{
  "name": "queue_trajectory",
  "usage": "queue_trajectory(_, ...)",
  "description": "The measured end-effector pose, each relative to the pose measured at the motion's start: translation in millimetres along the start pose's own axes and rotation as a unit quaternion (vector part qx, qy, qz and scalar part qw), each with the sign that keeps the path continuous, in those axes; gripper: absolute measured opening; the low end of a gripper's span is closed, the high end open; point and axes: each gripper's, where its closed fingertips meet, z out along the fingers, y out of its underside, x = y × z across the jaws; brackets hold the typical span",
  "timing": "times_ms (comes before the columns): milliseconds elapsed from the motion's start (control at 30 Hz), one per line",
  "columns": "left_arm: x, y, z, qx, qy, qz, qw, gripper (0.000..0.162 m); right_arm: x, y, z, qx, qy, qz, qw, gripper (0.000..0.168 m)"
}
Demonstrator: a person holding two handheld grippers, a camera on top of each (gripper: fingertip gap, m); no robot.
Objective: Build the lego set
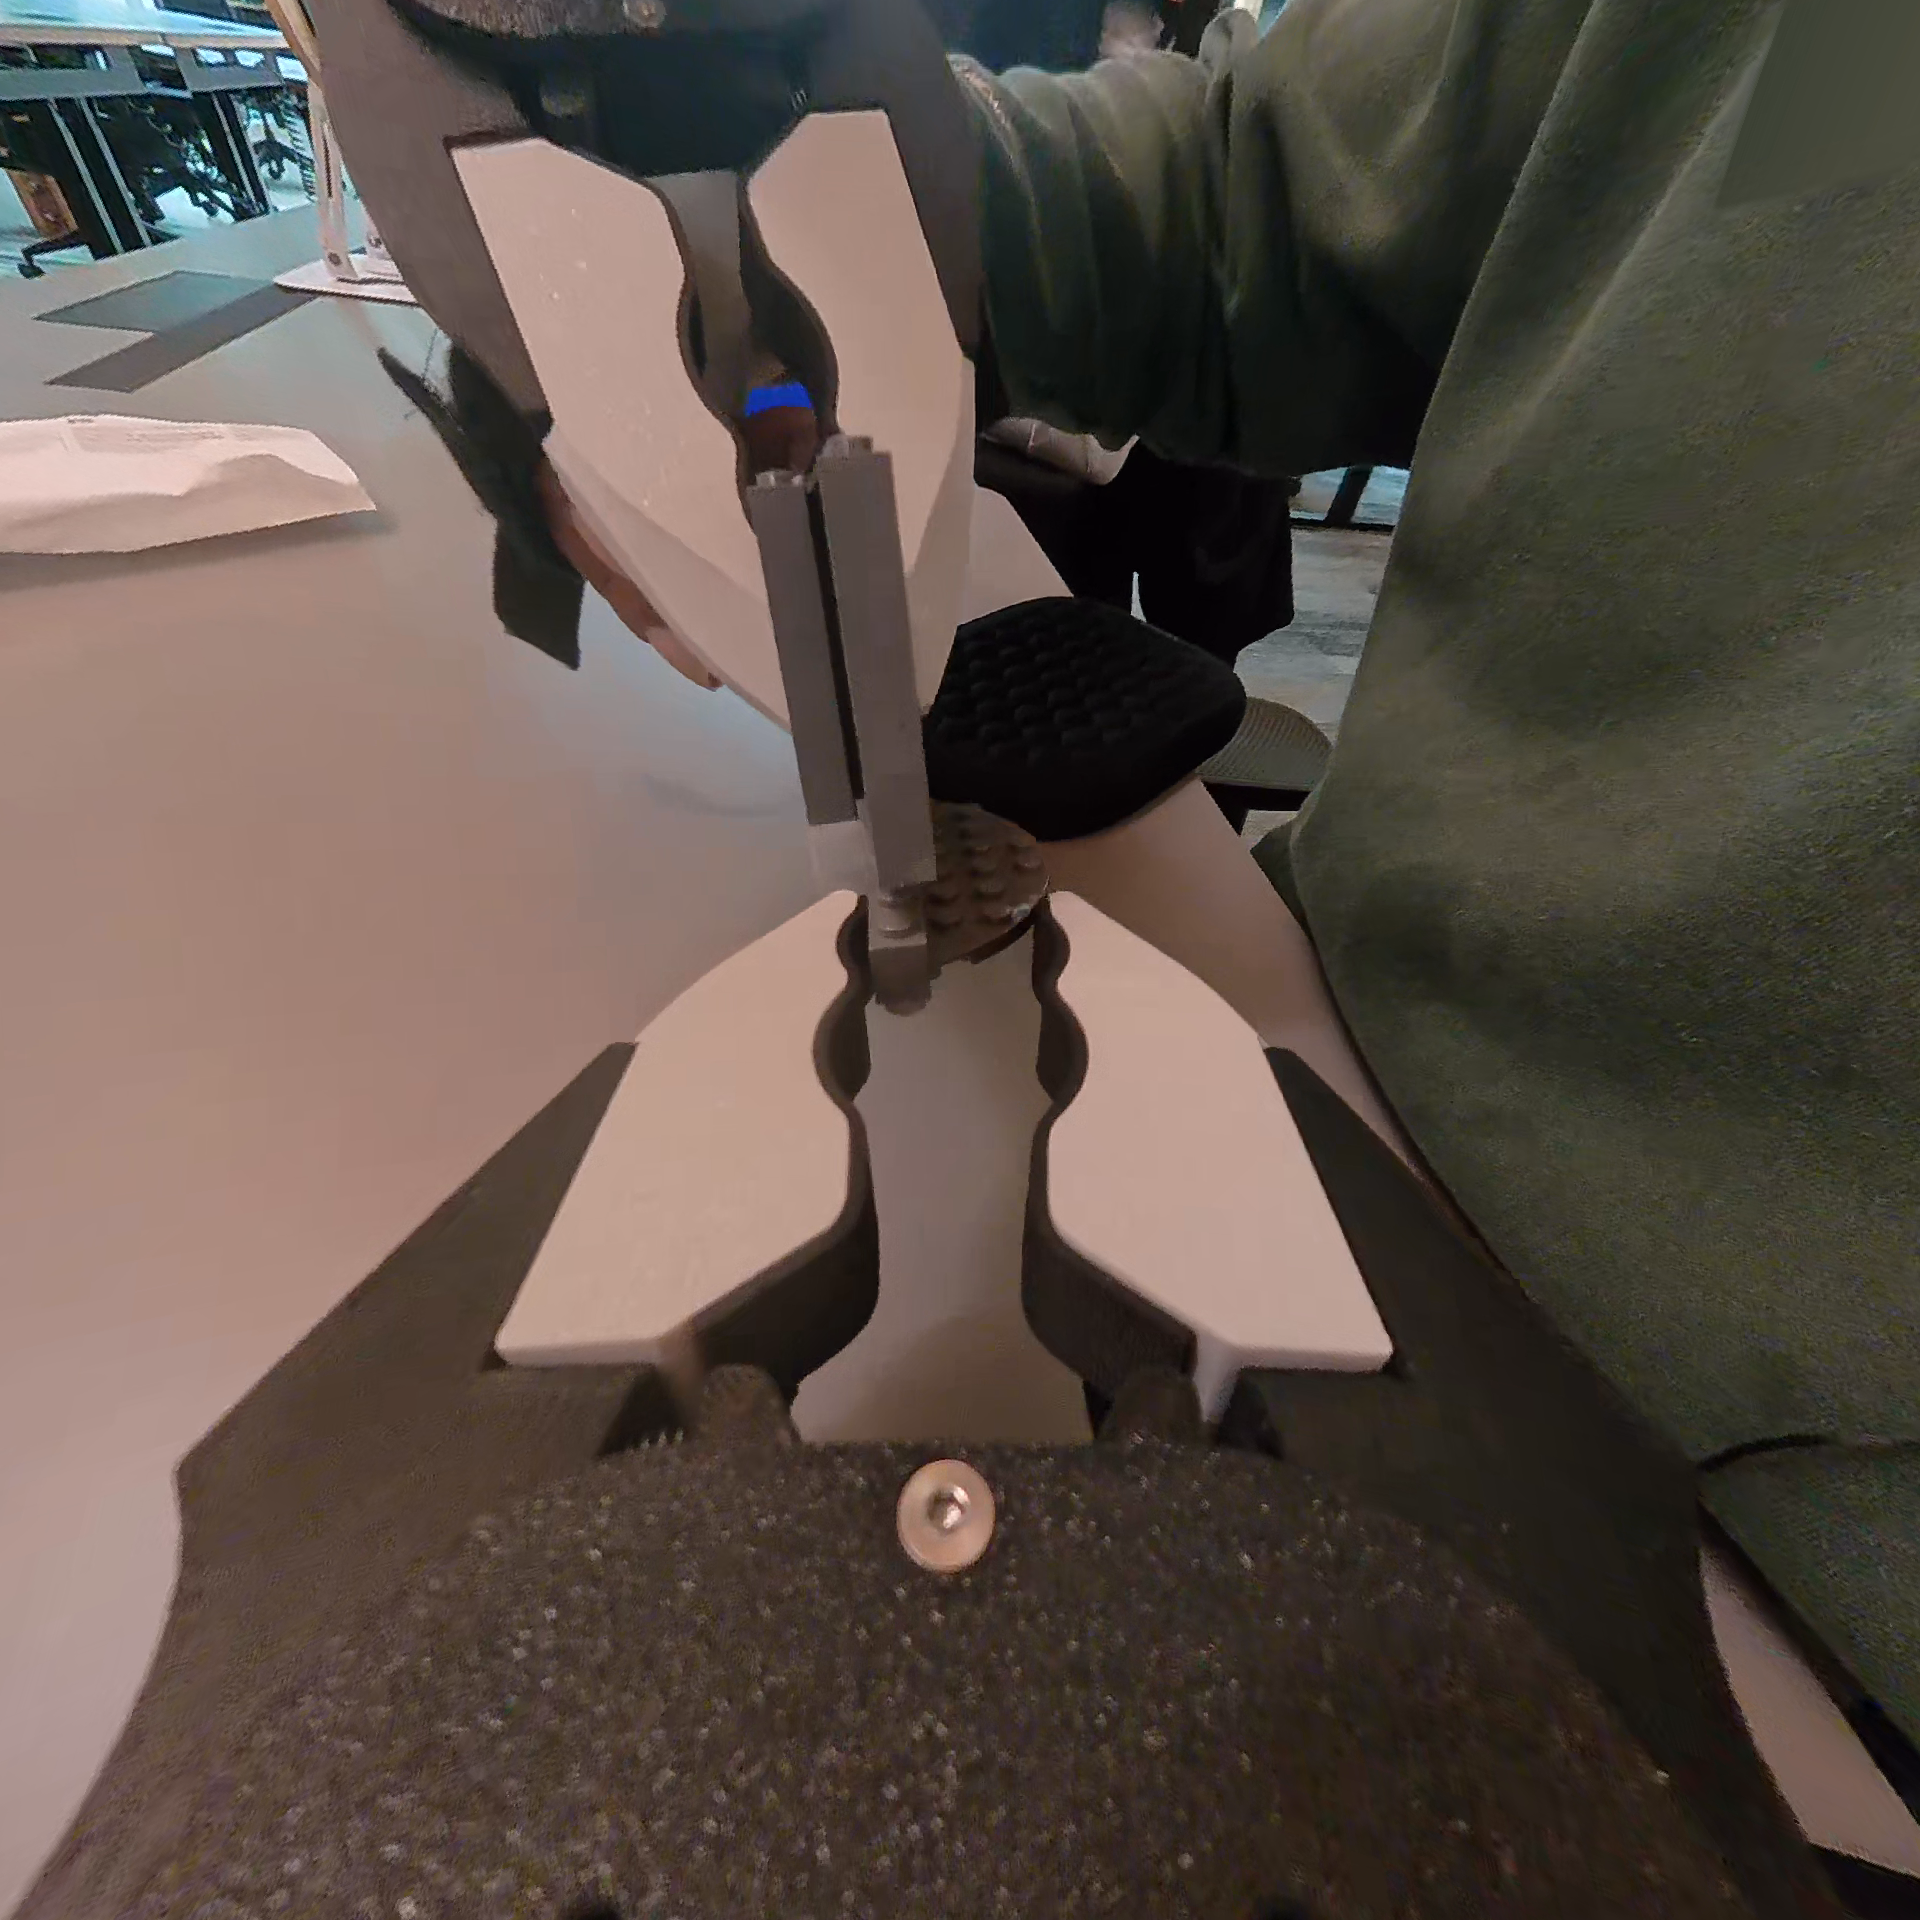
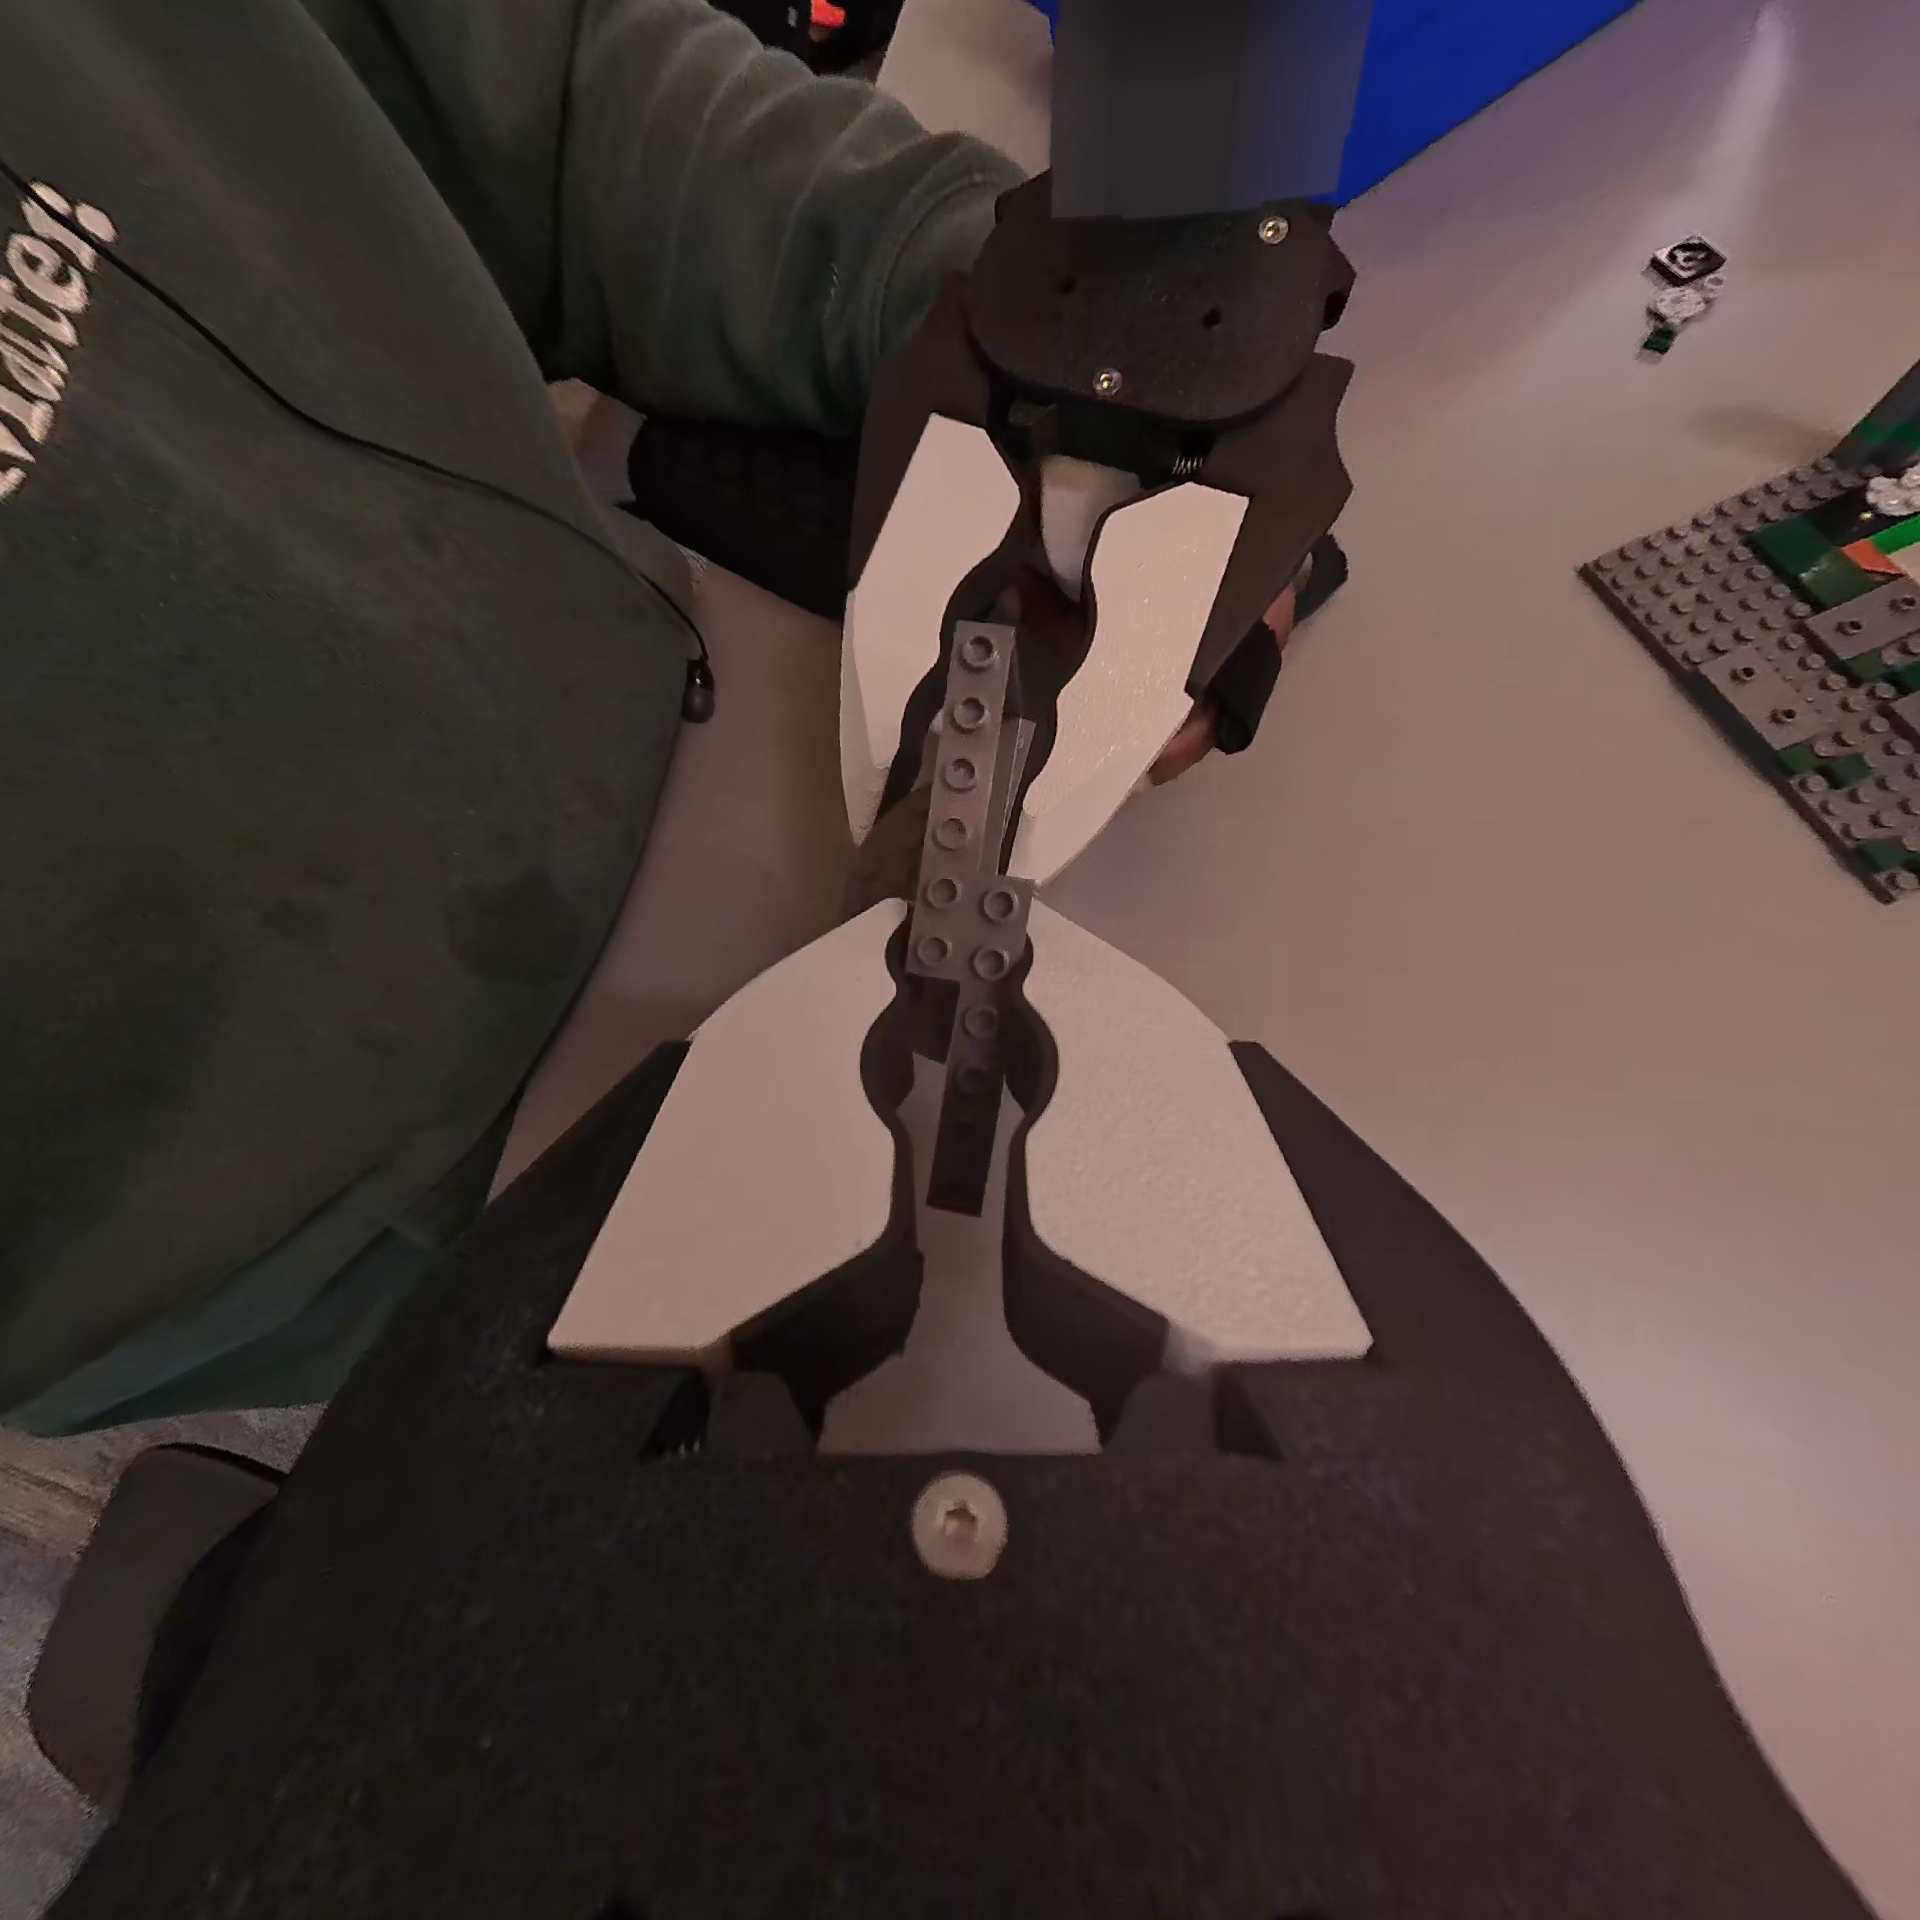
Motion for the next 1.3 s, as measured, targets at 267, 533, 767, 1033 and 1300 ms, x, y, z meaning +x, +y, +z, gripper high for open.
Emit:
queue_trajectory(267, 5, -2, 1, 0.013, 0.021, -0.013, 1.0, 0.028, -5, -2, 0, 0.009, -0.013, 0.027, 1.0, 0.012)
queue_trajectory(533, 12, 5, 6, -0.009, 0.038, -0.021, 0.999, 0.028, -11, 3, 7, -0.014, -0.007, 0.038, 0.999, 0.012)
queue_trajectory(767, 10, 5, 5, -0.008, 0.034, -0.027, 0.999, 0.028, -10, 3, 7, 0.003, 0.01, 0.039, 0.999, 0.012)
queue_trajectory(1033, 2, 4, 4, 0.004, 0.032, -0.078, 0.996, 0.028, -2, 6, 5, 0.046, 0.014, 0.112, 0.993, 0.012)
queue_trajectory(1300, 9, -1, 4, 0.023, 0.068, -0.115, 0.991, 0.028, -5, 3, 3, 0.092, -0.022, 0.152, 0.984, 0.012)
